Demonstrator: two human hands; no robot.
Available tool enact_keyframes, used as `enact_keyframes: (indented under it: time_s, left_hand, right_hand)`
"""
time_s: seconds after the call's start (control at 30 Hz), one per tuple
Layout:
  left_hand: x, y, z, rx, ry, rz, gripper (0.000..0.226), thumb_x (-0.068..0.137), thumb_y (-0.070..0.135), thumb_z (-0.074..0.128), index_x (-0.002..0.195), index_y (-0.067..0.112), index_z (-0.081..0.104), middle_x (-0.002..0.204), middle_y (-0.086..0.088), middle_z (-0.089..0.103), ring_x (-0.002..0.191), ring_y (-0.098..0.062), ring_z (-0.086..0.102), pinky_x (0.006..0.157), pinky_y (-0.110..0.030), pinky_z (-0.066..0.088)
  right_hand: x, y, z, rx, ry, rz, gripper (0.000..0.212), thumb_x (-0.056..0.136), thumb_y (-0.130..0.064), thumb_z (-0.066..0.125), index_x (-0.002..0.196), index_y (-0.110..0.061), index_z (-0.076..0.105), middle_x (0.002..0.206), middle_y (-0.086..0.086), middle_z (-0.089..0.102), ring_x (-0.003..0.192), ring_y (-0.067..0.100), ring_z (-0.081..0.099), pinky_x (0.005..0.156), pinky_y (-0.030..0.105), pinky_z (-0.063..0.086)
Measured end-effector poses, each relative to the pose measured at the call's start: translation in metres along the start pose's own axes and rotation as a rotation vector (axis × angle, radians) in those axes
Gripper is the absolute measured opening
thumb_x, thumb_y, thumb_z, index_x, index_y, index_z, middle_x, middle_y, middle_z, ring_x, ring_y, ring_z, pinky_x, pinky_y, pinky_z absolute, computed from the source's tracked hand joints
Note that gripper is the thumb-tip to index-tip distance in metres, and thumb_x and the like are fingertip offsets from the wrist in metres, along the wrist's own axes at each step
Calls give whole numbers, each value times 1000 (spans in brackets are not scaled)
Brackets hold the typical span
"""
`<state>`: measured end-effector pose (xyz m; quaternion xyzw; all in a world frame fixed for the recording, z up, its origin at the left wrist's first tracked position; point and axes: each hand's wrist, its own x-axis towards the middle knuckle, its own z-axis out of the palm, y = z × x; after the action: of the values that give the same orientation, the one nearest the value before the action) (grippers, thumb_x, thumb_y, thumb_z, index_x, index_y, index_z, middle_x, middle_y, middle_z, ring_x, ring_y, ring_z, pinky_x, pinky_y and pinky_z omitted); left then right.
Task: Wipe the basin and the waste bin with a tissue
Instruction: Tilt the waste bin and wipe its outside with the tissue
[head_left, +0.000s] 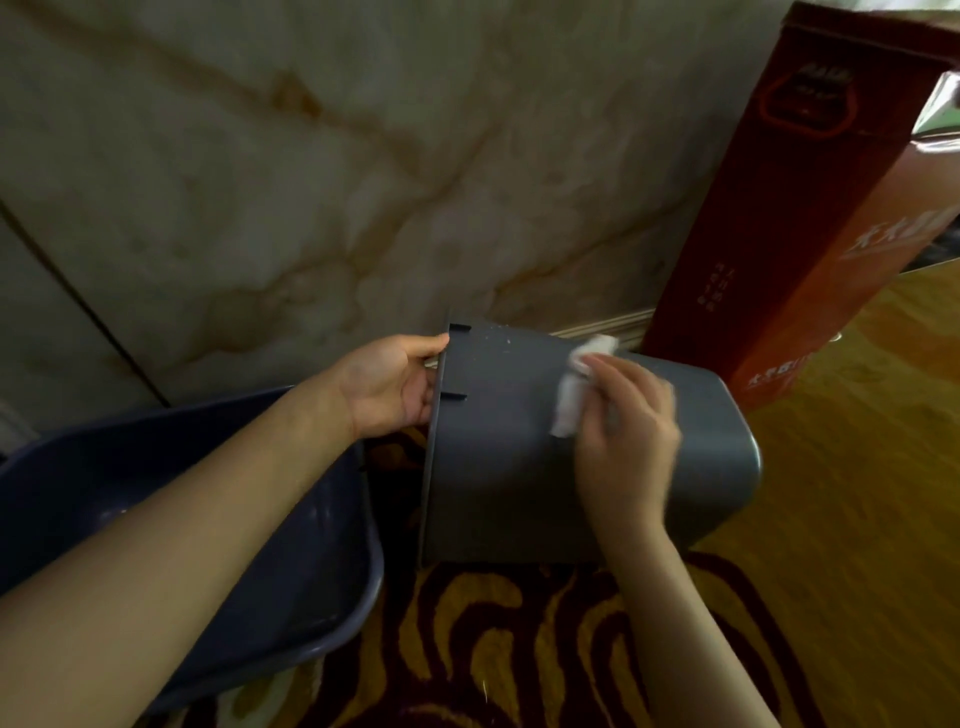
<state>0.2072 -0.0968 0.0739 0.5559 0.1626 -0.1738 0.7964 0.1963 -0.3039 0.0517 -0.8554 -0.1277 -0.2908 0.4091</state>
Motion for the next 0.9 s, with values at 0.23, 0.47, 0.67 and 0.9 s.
enact_keyframes:
  time_s: [0.23,0.47,0.67,0.9]
  left_hand:
    - [-2,-6,-3,-44,9,12,38,98,29,31,95,11,64,78,-9,74,72,-19,71,79,-37,53]
    - [-1,-6,-1,-69,36,32,32,98,26,33,100,9,60,92,-13,64,83,-22,64,87,-40,48]
    - [1,-7,-2,-56,16,29,28,98,24,32,93,13,57,69,-5,66,62,-15,65,73,-35,52]
    - [1,-7,0,-50,25,22,31,99,22,31,89,14,59,61,-4,72,53,-13,69,50,-26,57]
  right_hand:
    - [19,-43,47,97,-346,-176,26,87,-3,53,109,-4,66,114,11,64,104,28,48,78,12,25]
    - [38,-45,45,168,-496,-186,16,84,-2,60,93,-4,73,103,12,70,99,29,53,80,18,34]
    - [28,-44,37,139,-509,-234,13,81,-3,62,89,-5,73,97,12,70,94,30,54,80,28,37]
    - [35,-36,46,42,-423,-205,19,87,-6,54,94,-9,72,96,6,72,88,25,49,70,27,37]
